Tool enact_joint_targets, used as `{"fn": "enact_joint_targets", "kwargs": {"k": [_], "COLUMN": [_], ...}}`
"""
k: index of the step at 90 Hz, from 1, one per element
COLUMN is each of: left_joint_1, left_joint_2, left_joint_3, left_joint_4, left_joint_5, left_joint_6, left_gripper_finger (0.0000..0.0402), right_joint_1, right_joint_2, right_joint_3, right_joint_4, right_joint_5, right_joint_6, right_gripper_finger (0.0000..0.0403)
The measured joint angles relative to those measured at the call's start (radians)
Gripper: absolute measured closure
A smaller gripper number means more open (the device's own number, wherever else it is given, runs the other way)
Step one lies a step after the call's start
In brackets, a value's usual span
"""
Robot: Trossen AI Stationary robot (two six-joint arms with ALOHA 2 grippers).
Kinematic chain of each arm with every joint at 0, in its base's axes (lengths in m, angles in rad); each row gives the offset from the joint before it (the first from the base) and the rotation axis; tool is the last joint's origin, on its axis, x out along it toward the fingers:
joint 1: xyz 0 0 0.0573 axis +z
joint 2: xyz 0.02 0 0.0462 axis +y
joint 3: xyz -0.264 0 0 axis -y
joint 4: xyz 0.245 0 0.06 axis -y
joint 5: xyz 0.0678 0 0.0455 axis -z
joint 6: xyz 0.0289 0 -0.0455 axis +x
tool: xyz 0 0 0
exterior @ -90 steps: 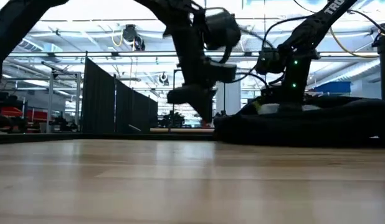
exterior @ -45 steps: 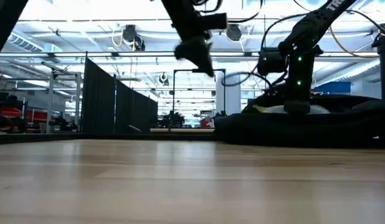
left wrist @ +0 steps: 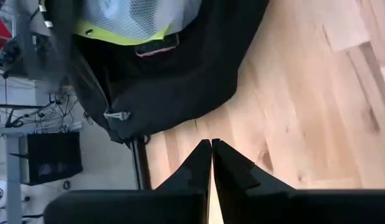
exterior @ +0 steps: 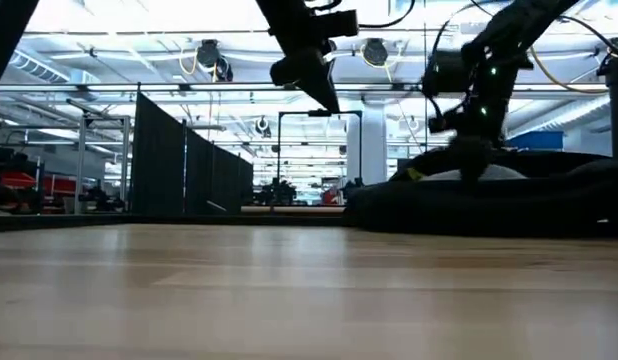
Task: Unpack backpack
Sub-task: Put the zip bag into the black backpack, then close the black backpack
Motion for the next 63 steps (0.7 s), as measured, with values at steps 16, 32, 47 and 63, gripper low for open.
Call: {"fn": "enact_joint_targets", "kwargs": {"k": [16,32,47,63], "left_joint_1": [0.025,0.040,0.062,0.112], "left_joint_2": [0.000,0.000,-0.016,-0.041], "left_joint_3": [0.000,0.000,0.000,0.001], "left_joint_4": [-0.001,-0.021,-0.102,-0.146], "left_joint_5": [0.004,0.004,0.057,0.179], "left_joint_6": [0.047,0.054,0.048,0.018], "left_gripper_finger": [0.0401,0.0401,0.0401,0.0401], "right_joint_1": [0.052,0.067,-0.020,-0.149], "right_joint_2": [-0.039,-0.001,0.119,0.324], "right_joint_3": [0.000,0.000,0.058,0.229], "right_joint_4": [0.154,0.408,0.525,0.453], "right_joint_5": [-0.061,-0.129,-0.151,-0.205], "right_joint_6": [0.012,-0.029,0.035,0.002], "right_gripper_finger": [0.0266,0.0266,0.0266,0.0266]}}
